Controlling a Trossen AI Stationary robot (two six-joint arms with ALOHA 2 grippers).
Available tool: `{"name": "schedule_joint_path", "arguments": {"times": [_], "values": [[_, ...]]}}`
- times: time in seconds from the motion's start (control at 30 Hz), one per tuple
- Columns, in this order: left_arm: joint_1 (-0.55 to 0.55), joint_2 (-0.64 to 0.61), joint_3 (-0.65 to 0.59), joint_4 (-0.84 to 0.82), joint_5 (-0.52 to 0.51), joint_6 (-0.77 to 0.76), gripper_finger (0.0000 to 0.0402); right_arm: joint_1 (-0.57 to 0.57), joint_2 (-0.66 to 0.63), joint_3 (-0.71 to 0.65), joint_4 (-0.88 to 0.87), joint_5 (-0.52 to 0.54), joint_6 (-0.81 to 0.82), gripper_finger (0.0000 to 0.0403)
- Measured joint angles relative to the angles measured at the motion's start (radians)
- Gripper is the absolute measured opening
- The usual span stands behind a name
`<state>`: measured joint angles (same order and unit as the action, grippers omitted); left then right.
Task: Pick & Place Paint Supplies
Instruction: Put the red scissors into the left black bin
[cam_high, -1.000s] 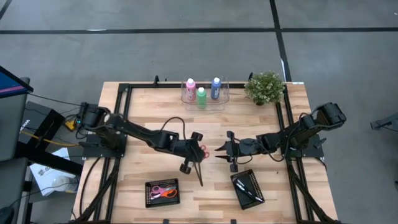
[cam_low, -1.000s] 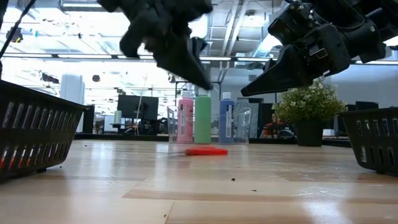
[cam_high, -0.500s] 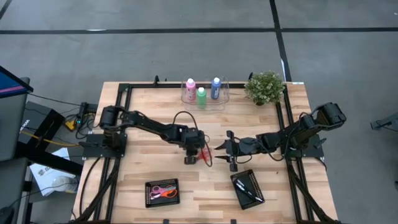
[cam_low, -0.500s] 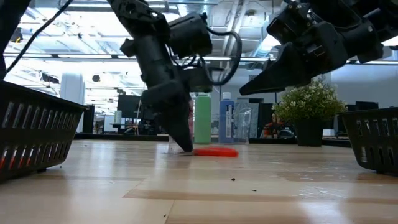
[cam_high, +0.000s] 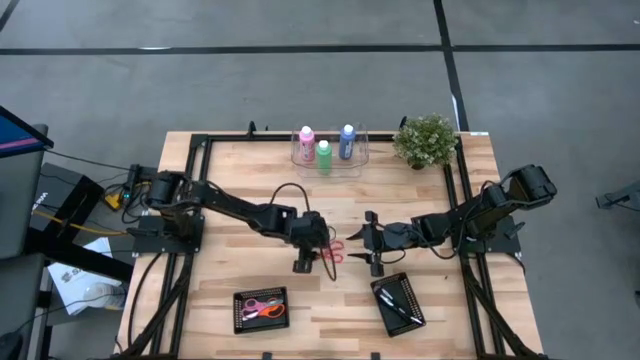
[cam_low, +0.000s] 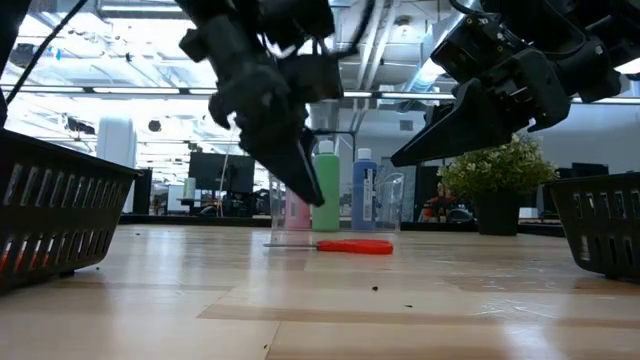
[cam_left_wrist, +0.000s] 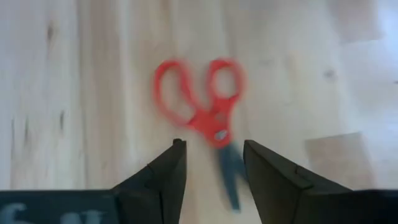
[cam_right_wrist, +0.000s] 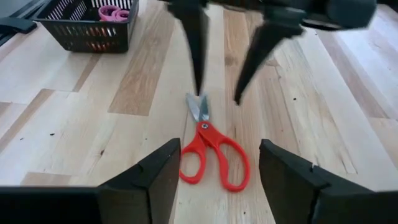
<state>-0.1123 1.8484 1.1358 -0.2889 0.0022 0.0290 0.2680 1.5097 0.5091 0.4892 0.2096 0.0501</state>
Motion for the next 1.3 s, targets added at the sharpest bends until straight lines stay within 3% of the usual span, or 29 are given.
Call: {"name": "schedule_joint_path", "arguments": {"times": [0.13, 0.37, 0.7, 0.9, 1.17, 1.3], "values": [[-0.01, -0.016, 0.001, 0.026, 0.005, -0.046, 0.0154, 0.0, 0.0, 0.0, 0.0, 0.0, -0.005, 0.0197], [-0.008, 0.069, 0.002, 0.067, -0.025, -0.197, 0.0154, 0.0, 0.0, 0.0, 0.003, 0.0, -0.003, 0.0196], [-0.038, 0.122, 0.005, 0.085, -0.023, -0.222, 0.0154, 0.0, 0.0, 0.0, 0.001, 0.0, 0.003, 0.0196], [-0.028, 0.119, 0.007, 0.01, -0.15, -0.22, 0.0141, 0.0, 0.0, 0.0, 0.0, 0.0, 0.003, 0.0196], [-0.006, 0.113, 0.004, 0.004, -0.163, -0.186, 0.0103, 0.0, 0.0, 0.0, -0.004, 0.0, 0.007, 0.0196], [0.002, 0.075, -0.002, -0.025, -0.162, -0.183, 0.0106, 0.0, 0.0, 0.0, -0.003, 0.0, 0.011, 0.0196]]}}
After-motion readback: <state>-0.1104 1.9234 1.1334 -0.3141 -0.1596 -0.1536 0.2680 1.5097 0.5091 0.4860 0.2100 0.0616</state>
